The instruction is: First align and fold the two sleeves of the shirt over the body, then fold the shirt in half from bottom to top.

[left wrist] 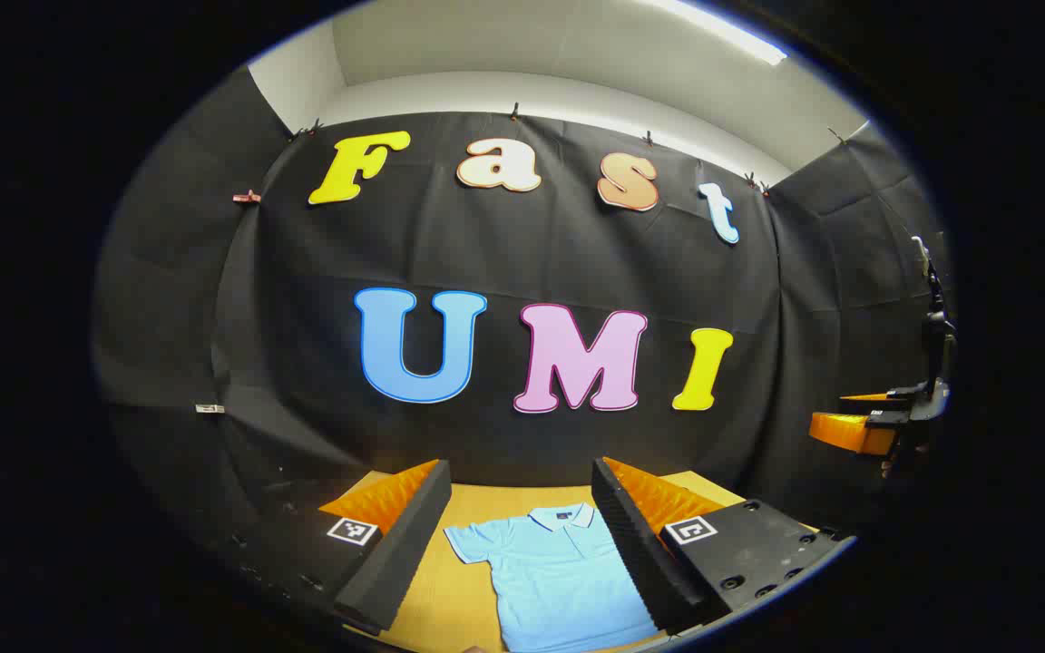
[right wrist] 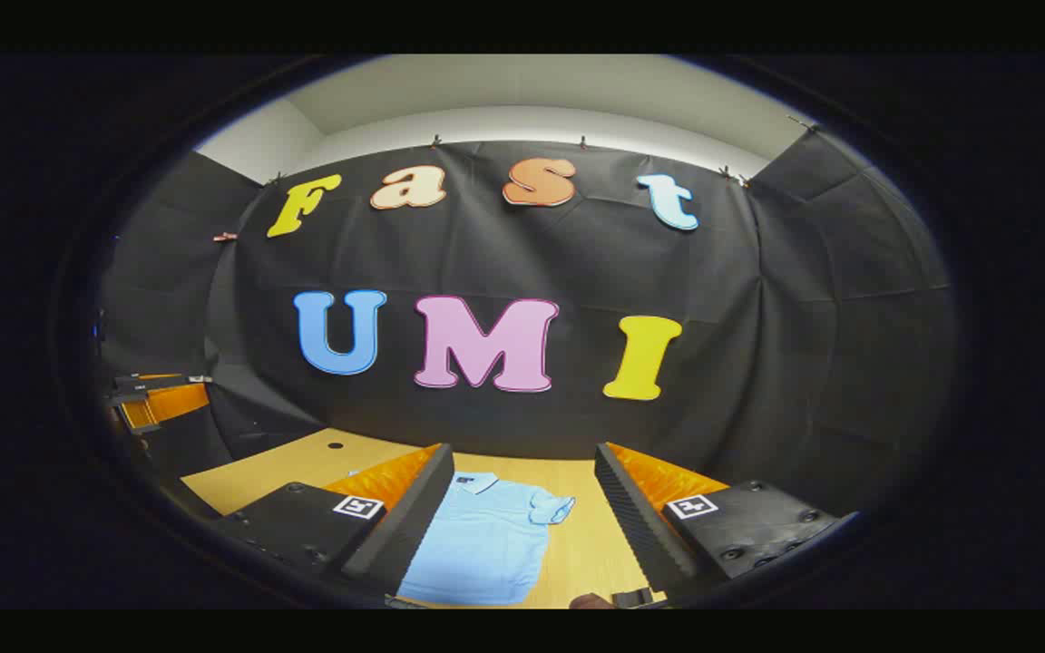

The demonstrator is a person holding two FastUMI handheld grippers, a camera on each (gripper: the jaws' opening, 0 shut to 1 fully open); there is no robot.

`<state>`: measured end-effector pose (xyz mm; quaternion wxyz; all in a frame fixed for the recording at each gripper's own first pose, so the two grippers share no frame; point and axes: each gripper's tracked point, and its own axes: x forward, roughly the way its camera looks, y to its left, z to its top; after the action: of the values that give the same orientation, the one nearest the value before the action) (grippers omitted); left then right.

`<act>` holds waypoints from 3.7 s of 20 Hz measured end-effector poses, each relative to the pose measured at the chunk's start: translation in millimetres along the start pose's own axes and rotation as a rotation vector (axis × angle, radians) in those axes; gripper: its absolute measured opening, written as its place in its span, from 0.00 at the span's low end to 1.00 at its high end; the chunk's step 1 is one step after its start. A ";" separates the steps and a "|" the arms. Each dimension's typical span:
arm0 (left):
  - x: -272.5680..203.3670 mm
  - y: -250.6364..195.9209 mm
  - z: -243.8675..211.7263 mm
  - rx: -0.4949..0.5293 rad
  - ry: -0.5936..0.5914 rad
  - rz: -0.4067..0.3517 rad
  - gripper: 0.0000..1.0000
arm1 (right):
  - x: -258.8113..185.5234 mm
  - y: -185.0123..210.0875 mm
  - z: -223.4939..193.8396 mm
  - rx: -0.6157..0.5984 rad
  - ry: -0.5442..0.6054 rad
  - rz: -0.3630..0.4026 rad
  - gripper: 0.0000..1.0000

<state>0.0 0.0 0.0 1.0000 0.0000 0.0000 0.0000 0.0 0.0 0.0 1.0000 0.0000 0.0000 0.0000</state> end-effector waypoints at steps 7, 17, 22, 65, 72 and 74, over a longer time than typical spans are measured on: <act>2.3 14.7 1.0 -0.004 0.001 0.024 0.99 | 9.6 6.2 3.7 -0.007 -0.002 0.011 0.97; 7.2 30.5 -0.4 -0.011 0.004 0.044 0.99 | 31.3 9.6 4.8 -0.005 0.011 0.019 0.97; 14.8 37.2 -3.0 -0.021 0.000 0.054 0.99 | 59.7 3.5 -2.1 -0.008 0.039 0.037 0.97; 218.6 -86.8 -86.6 0.075 0.238 0.219 0.99 | 377.2 -96.8 -421.8 0.217 0.811 0.200 0.11; 198.2 -32.1 -114.9 0.037 0.283 0.244 0.98 | 383.1 2.2 -364.4 0.259 0.735 0.318 0.15; 192.6 -12.9 -124.2 0.004 0.306 0.258 0.98 | 379.2 35.0 -376.6 0.226 0.756 0.363 0.14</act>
<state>192.6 -12.9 -124.2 0.9800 0.0018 0.1520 0.1282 379.2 35.0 -376.6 0.9072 0.1093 0.3663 0.1757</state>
